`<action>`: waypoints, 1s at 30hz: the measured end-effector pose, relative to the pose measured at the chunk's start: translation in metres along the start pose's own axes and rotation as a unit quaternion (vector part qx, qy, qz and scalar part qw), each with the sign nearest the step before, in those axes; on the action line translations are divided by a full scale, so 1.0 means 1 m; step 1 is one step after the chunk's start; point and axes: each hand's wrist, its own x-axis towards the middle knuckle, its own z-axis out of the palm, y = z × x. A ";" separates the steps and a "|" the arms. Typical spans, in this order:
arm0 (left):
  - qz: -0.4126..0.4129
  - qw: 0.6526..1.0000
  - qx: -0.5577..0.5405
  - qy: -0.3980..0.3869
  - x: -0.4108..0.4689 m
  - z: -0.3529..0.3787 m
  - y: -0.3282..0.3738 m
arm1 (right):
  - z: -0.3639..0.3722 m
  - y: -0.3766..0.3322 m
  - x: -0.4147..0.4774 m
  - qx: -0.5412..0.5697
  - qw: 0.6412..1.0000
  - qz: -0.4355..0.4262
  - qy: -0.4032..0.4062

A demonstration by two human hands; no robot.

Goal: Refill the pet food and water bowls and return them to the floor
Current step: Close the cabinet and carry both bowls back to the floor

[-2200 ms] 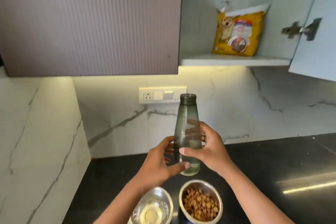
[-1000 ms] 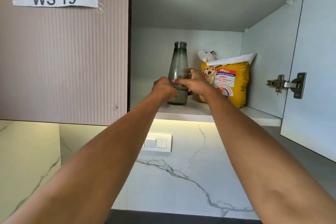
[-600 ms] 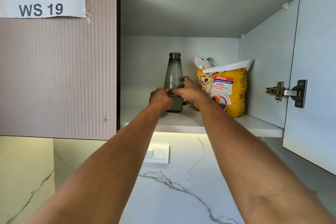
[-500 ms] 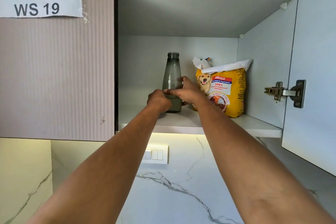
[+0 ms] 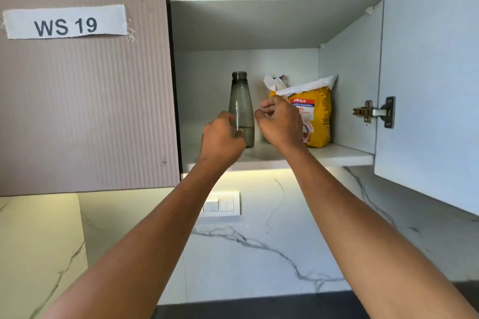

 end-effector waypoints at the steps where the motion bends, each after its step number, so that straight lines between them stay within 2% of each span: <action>1: 0.018 1.000 -0.010 0.007 -0.011 -0.005 0.002 | -0.010 -0.006 -0.014 0.009 1.000 0.001 0.021; 4: 0.056 0.997 -0.045 -0.012 -0.051 -0.019 0.005 | -0.038 -0.024 -0.069 0.033 0.996 -0.001 0.083; 6: 0.068 0.995 -0.063 -0.033 -0.078 -0.023 0.002 | -0.053 -0.031 -0.108 0.038 0.995 0.009 0.097; 12: 0.058 0.989 -0.093 -0.096 -0.145 -0.026 -0.011 | -0.107 -0.036 -0.216 -0.062 0.993 0.050 0.090; 16: 0.050 0.983 -0.113 -0.138 -0.176 -0.026 0.003 | -0.157 -0.049 -0.249 -0.140 0.980 0.054 0.129; 23: 0.051 0.979 -0.139 -0.142 -0.198 -0.028 0.065 | -0.233 -0.073 -0.238 -0.225 0.959 -0.029 0.170; 27: 0.046 0.980 -0.143 -0.130 -0.204 -0.025 0.104 | -0.273 -0.080 -0.239 -0.245 0.946 -0.107 0.182; 30: 0.033 0.983 -0.138 -0.117 -0.209 -0.024 0.133 | -0.305 -0.088 -0.248 -0.276 0.921 -0.180 0.208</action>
